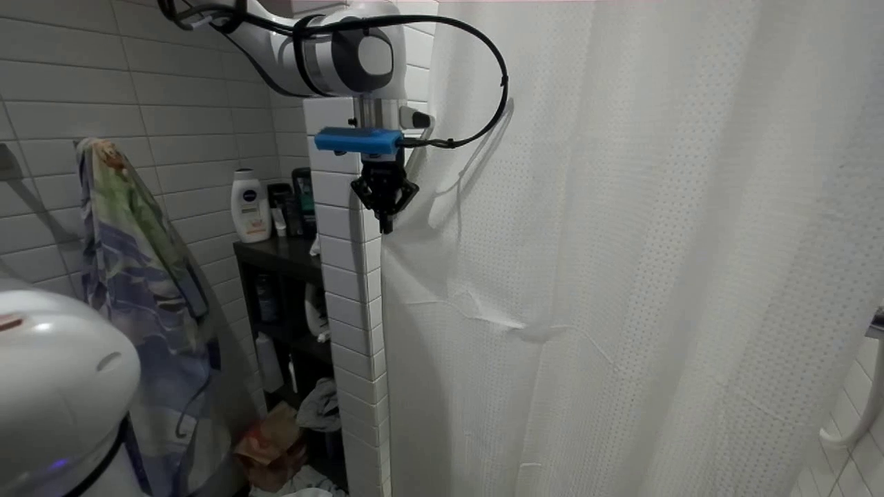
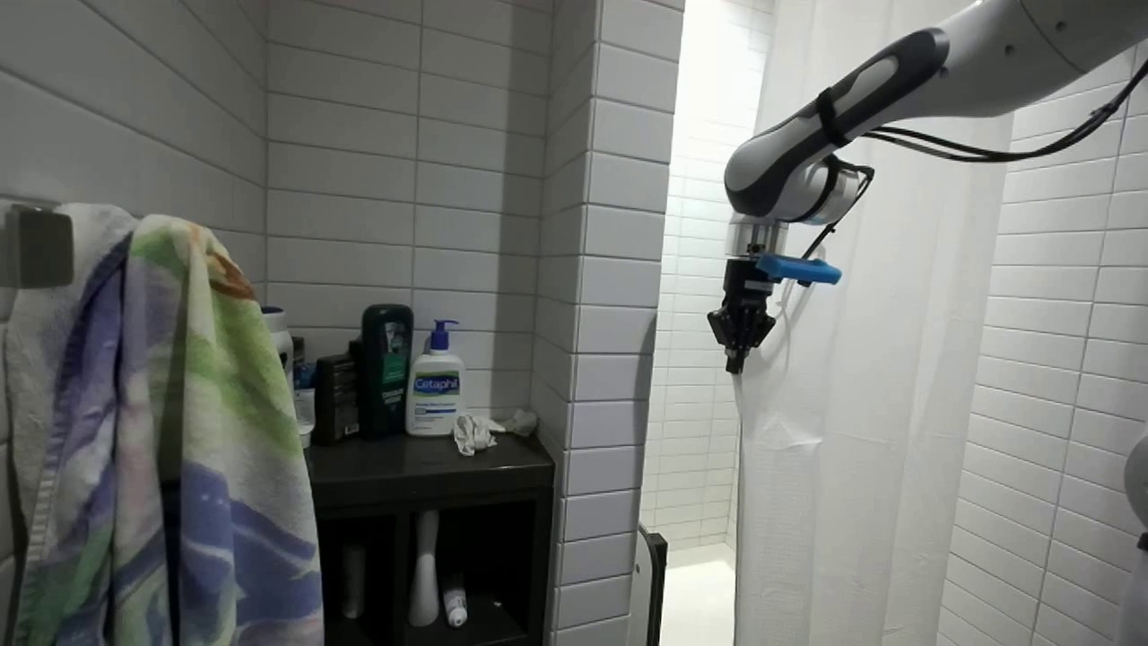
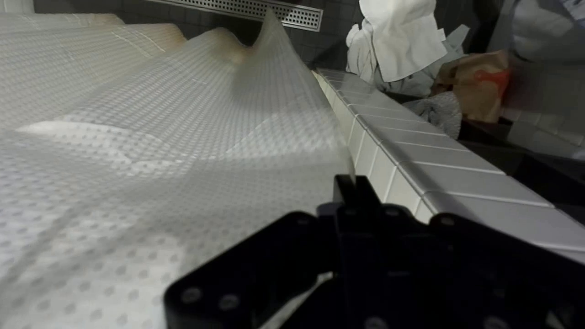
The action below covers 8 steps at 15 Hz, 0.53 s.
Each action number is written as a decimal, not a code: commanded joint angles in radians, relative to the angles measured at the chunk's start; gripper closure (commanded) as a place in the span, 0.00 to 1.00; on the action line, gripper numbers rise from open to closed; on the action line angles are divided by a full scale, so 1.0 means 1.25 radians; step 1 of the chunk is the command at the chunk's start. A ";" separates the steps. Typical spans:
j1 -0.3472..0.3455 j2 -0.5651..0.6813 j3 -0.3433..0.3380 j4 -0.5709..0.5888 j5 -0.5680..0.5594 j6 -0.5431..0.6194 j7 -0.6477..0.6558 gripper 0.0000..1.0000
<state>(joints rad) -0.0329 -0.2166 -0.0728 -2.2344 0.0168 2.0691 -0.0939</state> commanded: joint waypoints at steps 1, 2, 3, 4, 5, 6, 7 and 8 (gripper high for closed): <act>0.028 -0.018 0.011 -0.014 0.054 -0.033 -0.063 0.99; 0.034 -0.022 0.014 -0.016 0.063 -0.038 -0.073 0.99; 0.040 -0.026 0.016 -0.016 0.072 -0.046 -0.087 0.99; 0.045 -0.030 0.017 -0.016 0.083 -0.057 -0.102 0.99; 0.050 -0.035 0.018 -0.018 0.093 -0.067 -0.115 0.99; 0.055 -0.040 0.018 -0.019 0.101 -0.076 -0.128 0.99; 0.059 -0.046 0.017 -0.020 0.112 -0.089 -0.146 0.99; 0.062 -0.049 0.016 -0.021 0.119 -0.101 -0.161 0.99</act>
<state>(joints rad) 0.0292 -0.2503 -0.0496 -2.2380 0.1207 1.9922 -0.2290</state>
